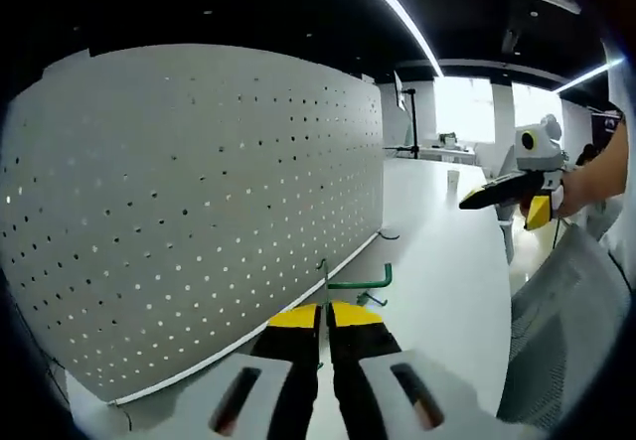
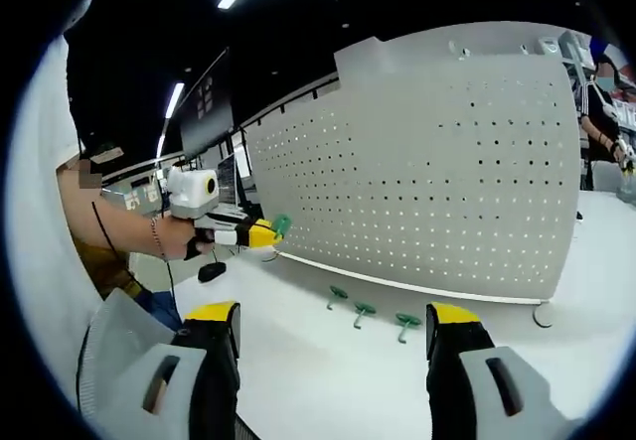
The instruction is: Insert the hook assembly into the mounting plate slot until the hook locks in place.
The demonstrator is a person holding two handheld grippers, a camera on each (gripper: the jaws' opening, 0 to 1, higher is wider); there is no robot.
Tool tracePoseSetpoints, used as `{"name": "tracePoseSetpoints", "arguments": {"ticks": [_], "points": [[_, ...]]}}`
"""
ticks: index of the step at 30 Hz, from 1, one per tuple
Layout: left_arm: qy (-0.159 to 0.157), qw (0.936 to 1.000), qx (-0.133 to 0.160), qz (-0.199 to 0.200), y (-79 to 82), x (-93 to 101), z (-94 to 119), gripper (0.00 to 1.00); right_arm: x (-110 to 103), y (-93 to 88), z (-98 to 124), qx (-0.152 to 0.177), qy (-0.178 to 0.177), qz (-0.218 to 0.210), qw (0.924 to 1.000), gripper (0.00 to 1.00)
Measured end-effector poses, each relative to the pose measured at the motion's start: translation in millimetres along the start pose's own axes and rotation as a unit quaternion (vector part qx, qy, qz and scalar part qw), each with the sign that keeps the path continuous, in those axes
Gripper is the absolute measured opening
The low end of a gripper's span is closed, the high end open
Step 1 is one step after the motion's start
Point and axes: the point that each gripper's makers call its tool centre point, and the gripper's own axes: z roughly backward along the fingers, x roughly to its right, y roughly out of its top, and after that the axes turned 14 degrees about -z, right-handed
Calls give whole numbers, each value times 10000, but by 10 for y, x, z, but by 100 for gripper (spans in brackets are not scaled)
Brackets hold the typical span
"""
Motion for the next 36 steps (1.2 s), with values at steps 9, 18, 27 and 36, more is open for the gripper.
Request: {"name": "tracePoseSetpoints", "arguments": {"ticks": [9,18,27,36], "points": [[257,9984,487,111,230,86,150,2,-60,23,-37,14,101,39,9999,74],[395,9949,891,263,445,152,256,2,-123,44,3,61,141,48,9999,74],[599,9905,1160,431,550,123,346,3,-155,71,45,143,144,62,9998,73],[621,9909,1124,396,542,130,340,3,-188,105,44,263,192,118,9994,72]]}}
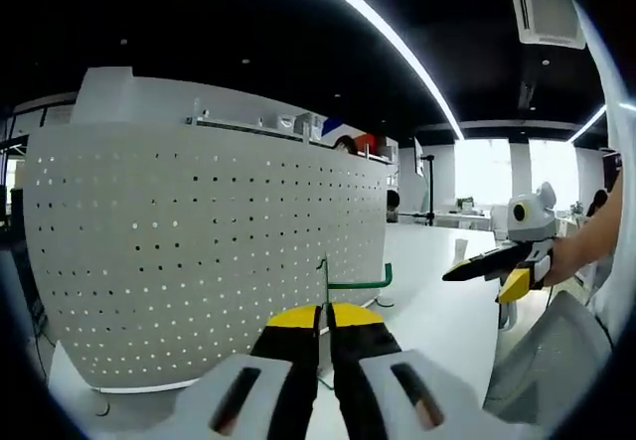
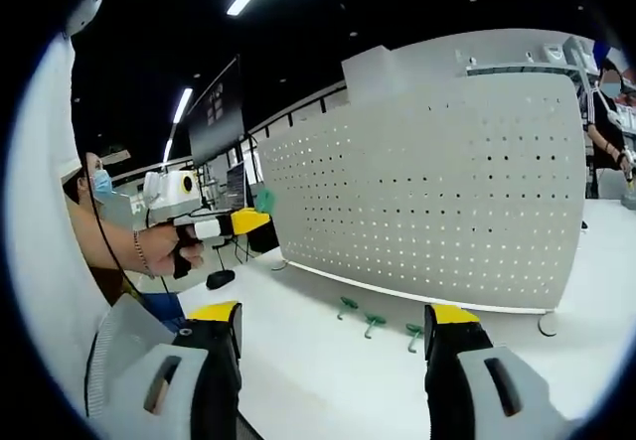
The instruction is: Insert the hook assembly into the mounting plate slot until the hook locks in place.
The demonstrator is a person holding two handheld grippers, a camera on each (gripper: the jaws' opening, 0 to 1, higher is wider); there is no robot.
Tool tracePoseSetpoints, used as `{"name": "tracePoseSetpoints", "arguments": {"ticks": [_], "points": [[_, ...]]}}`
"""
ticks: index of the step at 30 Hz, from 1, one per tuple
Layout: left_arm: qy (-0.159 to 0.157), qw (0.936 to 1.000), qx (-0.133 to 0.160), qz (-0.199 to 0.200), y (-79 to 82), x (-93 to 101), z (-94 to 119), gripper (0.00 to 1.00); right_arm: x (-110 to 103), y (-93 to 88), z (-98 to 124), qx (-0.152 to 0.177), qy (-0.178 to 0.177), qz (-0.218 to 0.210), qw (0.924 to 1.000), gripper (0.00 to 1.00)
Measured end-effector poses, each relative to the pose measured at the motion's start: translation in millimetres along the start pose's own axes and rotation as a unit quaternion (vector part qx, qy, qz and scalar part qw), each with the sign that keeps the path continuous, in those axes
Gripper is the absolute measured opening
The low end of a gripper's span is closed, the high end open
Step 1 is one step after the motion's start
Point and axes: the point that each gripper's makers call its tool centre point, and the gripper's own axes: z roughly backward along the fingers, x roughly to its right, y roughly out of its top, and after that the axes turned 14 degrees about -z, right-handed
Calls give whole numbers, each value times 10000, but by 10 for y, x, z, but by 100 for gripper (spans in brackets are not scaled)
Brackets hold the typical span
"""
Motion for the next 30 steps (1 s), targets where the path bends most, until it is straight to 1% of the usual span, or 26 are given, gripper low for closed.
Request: {"name": "tracePoseSetpoints", "arguments": {"ticks": [1,2,3,4,12,16,21,23,24,30], "points": [[-7,10000,2,11,5,2,-3,3,-17,35,5,89,18,26,10000,72],[-11,10000,-2,16,3,3,-6,3,-69,137,8,367,120,115,9992,72],[-13,10000,-8,9,-1,2,-8,3,-96,177,18,483,181,127,9986,72],[-6,10000,-20,-8,-6,-2,-10,3,-105,190,26,518,202,108,9984,72],[-11,10000,-13,-2,-4,8,-15,3,-145,211,-19,490,253,156,9984,72],[-27,10000,-28,1,-5,21,-18,3,-184,239,-59,549,324,68,9979,70],[-84,10000,-33,-10,4,65,-38,3,-305,256,-167,585,535,64,9968,68],[-92,9999,-37,-34,6,79,-44,3,-348,286,-201,660,612,-10,9959,68],[-98,9999,-32,-22,11,84,-47,3,-376,303,-236,708,696,-121,9950,68],[-87,10000,-13,-40,36,95,-54,3,-470,346,-355,778,822,-152,9935,65]]}}
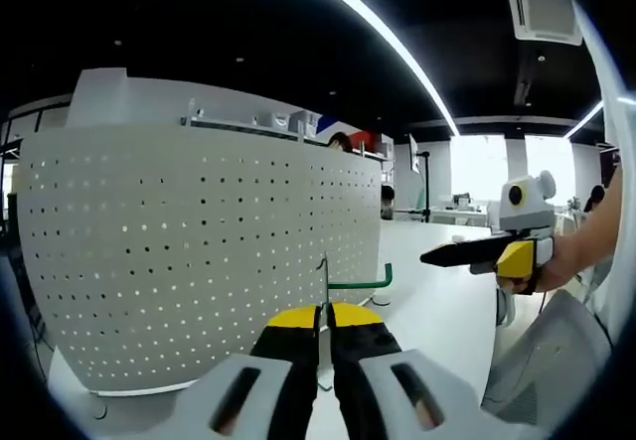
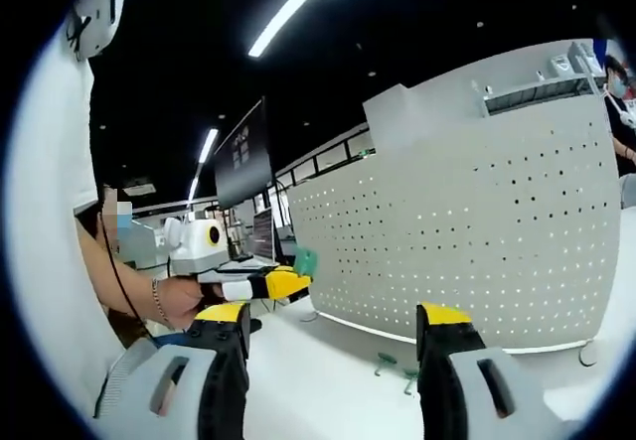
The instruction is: Insert the hook assembly into the mounting plate slot until the hook locks in place.
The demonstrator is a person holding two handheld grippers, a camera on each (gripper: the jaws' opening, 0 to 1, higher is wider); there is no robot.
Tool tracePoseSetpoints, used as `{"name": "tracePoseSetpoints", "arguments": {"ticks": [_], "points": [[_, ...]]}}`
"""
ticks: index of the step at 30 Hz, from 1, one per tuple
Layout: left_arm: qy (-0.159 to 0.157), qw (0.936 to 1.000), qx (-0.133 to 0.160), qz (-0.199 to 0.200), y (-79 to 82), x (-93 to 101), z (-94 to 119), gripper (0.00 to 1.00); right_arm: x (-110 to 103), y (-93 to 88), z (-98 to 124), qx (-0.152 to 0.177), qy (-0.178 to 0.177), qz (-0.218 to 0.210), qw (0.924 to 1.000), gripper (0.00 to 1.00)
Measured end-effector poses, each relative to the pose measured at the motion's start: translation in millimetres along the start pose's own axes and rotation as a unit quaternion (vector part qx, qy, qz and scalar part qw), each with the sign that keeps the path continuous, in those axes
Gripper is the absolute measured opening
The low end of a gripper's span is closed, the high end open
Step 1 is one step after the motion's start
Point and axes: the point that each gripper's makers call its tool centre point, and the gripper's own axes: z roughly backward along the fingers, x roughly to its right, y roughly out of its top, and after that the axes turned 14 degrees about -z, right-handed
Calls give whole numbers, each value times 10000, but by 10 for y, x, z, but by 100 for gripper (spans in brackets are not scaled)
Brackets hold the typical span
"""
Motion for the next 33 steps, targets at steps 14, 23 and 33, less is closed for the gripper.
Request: {"name": "tracePoseSetpoints", "arguments": {"ticks": [14,23,33], "points": [[26,10000,-57,-21,-1,43,-20,3,-96,-18,-235,-24,202,-94,9997,67],[51,10000,-54,-8,2,23,-23,3,-195,-15,-421,-43,392,-77,9992,67],[60,10000,-44,21,11,20,-23,3,-265,-4,-595,-53,543,-121,9984,65]]}}
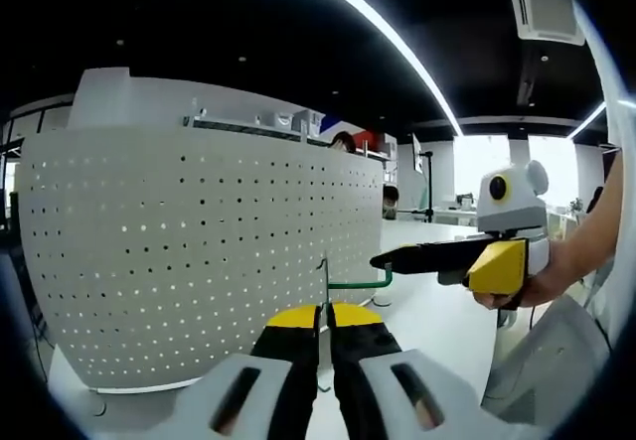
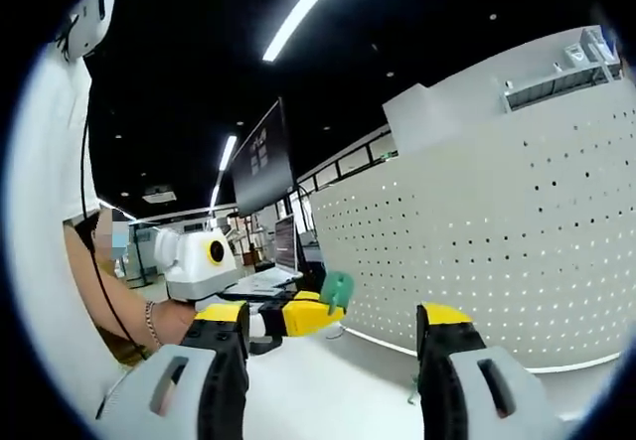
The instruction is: Insert the hook assembly into the mounting plate slot until the hook locks in place.
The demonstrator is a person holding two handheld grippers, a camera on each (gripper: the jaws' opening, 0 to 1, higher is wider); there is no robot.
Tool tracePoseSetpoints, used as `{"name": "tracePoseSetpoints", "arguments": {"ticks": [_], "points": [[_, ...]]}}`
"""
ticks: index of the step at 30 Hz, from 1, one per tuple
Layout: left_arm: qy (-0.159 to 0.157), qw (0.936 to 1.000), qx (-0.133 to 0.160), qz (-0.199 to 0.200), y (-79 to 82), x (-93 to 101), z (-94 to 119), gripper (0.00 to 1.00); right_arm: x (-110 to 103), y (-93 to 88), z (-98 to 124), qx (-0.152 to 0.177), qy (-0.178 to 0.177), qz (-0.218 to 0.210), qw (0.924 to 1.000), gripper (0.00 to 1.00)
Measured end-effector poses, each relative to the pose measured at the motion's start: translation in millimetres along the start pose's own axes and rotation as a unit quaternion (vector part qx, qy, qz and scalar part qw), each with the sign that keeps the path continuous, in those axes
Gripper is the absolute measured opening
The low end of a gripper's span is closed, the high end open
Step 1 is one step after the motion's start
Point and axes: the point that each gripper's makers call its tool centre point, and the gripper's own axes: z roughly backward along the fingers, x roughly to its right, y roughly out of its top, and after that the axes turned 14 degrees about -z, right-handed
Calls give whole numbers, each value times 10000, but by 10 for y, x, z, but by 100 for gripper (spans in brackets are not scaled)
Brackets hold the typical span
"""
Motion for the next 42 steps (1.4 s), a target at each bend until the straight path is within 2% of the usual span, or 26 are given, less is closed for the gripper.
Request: {"name": "tracePoseSetpoints", "arguments": {"ticks": [3,6,14,29,34,42], "points": [[-7,10000,4,-2,3,5,-3,3,-33,-4,-51,-35,50,34,10000,62],[-11,10000,12,2,10,6,-4,3,-40,-3,-72,-19,91,43,9999,54],[-17,10000,22,17,15,16,-2,3,-87,-14,-138,-10,172,-11,9999,46],[-73,10000,59,29,44,78,-38,3,-45,-13,-203,-40,19,16,10000,30],[-74,10000,64,19,48,86,-38,3,-42,-15,-210,-33,16,18,10000,20],[-67,9999,87,45,58,94,-37,3,-37,-60,-224,-89,-11,-7,10000,14]]}}
